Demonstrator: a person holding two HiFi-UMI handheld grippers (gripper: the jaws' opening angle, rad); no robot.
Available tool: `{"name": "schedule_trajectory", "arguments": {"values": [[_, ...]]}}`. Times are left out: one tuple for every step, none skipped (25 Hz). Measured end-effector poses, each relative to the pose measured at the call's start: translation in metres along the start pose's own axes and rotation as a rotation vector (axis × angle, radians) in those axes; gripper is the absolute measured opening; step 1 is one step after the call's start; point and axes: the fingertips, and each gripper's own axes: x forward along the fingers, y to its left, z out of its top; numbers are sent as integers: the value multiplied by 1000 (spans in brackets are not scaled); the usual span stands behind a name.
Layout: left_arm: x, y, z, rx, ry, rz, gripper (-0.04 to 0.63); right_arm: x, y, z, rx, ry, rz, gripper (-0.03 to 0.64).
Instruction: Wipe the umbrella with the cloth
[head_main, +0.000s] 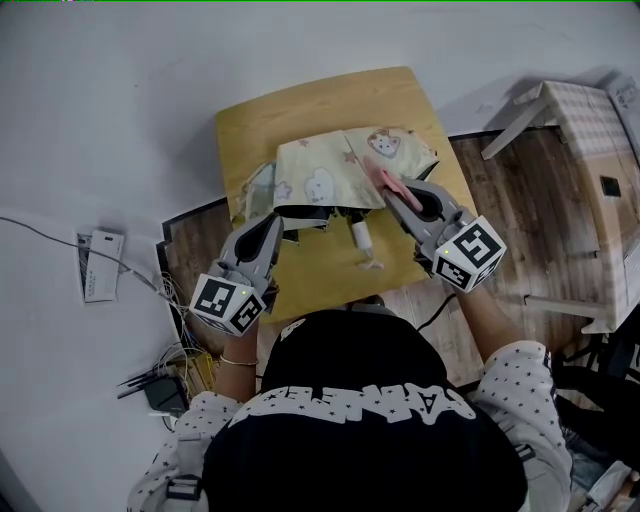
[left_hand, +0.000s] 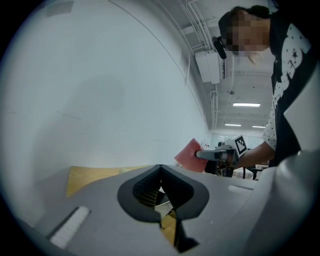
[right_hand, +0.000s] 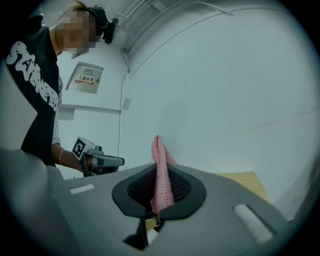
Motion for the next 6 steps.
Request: {"name": "schedule_trajectory", "arguments": {"values": [[0,-1,0,-2,1,-1,2,0,0,0,1,0,-1,29],[0,-1,0,-4,3,-2,2,-1,0,0,1,0,-2,29],[1,-1,0,-6,5,-2,2,-1,0,-1,1,1,-3,29],[1,-1,1,-6,5,-2,2,-1,0,-1,1,3,-3,29],[1,-1,1,-4,4,-3,2,-1,0,-2,0,4,-3,29],[2,0,1,-1,2,-4,2,-1,0,-2,-1,6,-3,29]]}}
